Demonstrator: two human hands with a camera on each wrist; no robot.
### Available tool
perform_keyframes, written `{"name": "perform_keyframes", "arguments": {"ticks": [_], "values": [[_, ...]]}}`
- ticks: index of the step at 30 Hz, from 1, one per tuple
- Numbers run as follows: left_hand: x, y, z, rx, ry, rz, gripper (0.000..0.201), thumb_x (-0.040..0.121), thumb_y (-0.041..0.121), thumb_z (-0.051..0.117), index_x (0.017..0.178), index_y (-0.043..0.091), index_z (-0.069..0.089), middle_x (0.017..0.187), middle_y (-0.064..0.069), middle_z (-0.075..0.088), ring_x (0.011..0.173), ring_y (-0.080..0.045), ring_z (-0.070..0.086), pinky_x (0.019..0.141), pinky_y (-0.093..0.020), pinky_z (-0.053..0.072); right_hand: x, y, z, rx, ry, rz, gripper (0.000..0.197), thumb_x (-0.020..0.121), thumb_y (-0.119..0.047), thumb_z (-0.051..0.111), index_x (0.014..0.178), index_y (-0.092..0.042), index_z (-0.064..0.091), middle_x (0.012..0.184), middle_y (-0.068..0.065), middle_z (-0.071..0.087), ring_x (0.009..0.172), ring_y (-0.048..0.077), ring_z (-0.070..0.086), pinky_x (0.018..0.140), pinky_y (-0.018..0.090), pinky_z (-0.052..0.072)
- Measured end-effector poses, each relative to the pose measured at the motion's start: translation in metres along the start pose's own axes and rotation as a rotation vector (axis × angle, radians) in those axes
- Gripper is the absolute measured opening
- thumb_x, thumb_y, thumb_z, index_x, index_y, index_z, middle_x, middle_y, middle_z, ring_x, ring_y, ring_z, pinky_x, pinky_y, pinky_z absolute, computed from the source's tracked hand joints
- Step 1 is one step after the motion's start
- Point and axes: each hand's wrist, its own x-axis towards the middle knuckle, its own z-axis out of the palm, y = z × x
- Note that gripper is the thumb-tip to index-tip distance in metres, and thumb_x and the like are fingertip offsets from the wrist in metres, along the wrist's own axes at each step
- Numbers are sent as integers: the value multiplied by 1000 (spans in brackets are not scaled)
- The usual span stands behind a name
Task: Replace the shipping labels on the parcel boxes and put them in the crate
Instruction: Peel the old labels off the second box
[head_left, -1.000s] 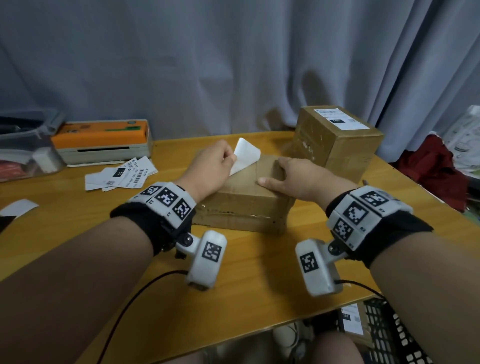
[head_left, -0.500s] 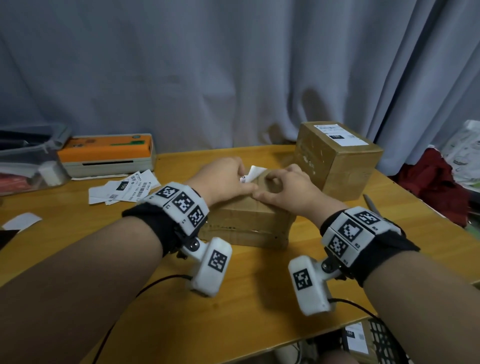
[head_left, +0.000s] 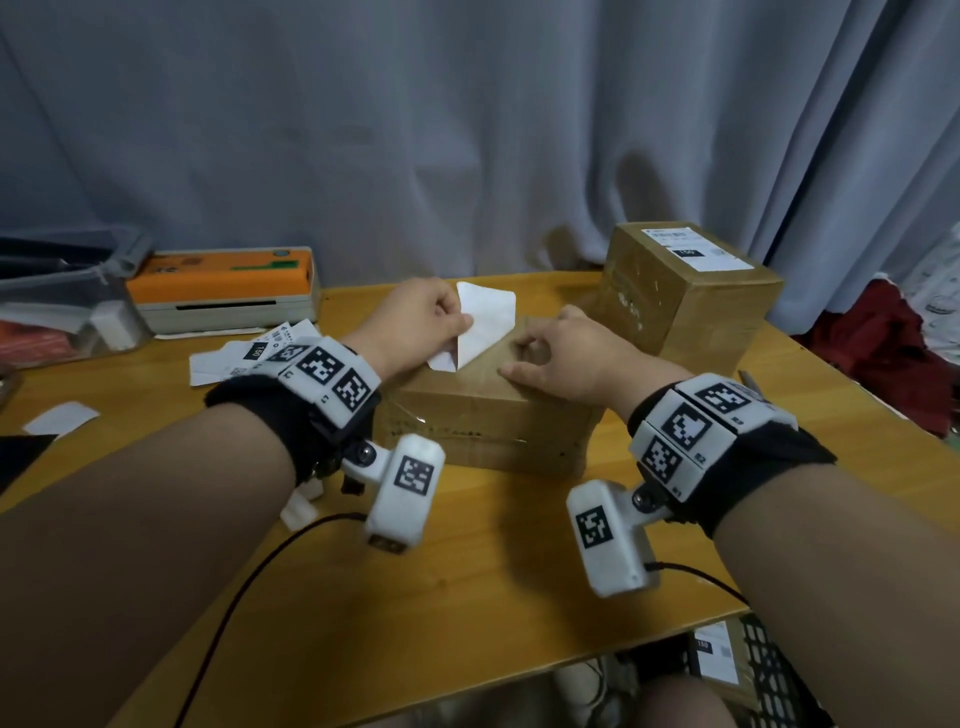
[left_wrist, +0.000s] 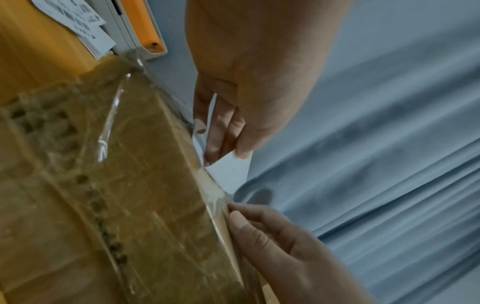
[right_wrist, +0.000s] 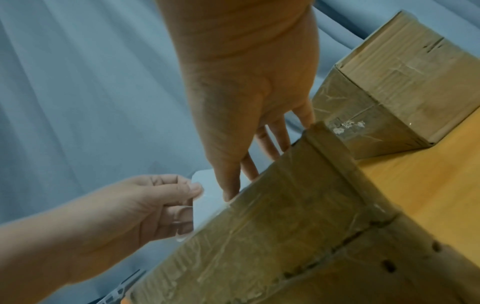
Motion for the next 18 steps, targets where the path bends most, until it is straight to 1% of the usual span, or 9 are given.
{"name": "perform_keyframes", "arguments": {"ticks": [2,4,6,8,10,12,14,16,18], "values": [[2,-1,-1,-48,-6,-32,12,90,15,60,81,7,57,72,-7,64,59,-9,58,60,-21,47,3,-3,2,-8,6,21,45,83,-60,55,120,-33,55,123,2,42,105,24,54,97,41,45],[4,-3,-2,-41,1,-49,10,91,14,58,85,5,57,72,-7,63,57,-6,58,53,-13,46,4,-7,5,-11,14,43,45,84,-59,55,120,-32,55,124,2,41,105,25,54,97,44,45],[6,-4,-3,-60,4,-65,12,92,13,57,81,8,54,69,-4,60,52,-2,59,46,-7,42,5,-7,7,-5,22,62,47,83,-59,55,122,-31,54,125,2,40,108,25,53,97,45,45],[8,-7,-4,-92,4,-87,14,93,12,56,80,9,52,70,-4,60,54,-2,61,48,-9,45,4,-7,9,12,27,72,51,82,-60,56,124,-31,54,127,2,40,111,26,51,99,47,44],[7,-9,-5,-112,2,-104,11,93,12,55,84,7,53,72,-5,61,58,-5,63,51,-11,47,4,-5,11,36,34,80,53,81,-60,57,125,-30,54,128,1,39,116,26,49,101,48,42],[6,-10,-6,-122,7,-104,11,94,12,54,85,7,52,72,-6,62,55,-1,63,49,-10,47,3,-4,12,60,43,86,53,81,-60,58,125,-31,54,129,1,39,119,26,46,103,49,40],[5,-11,-7,-117,19,-102,14,94,12,53,81,8,52,69,-5,62,52,2,64,48,-10,47,3,-4,12,81,51,89,52,81,-60,58,124,-31,54,130,1,38,121,26,45,104,51,38],[5,-12,-7,-98,46,-110,17,94,13,52,78,10,50,69,-8,64,55,-1,65,55,-17,52,2,-4,13,95,58,94,51,81,-60,58,124,-31,54,131,1,38,122,26,44,106,53,35],[6,-16,-10,-107,87,-141,23,95,13,51,72,11,47,76,-17,67,63,-14,68,69,-32,57,2,-5,14,101,69,101,49,82,-59,57,122,-32,54,130,0,38,123,27,43,107,55,33]]}}
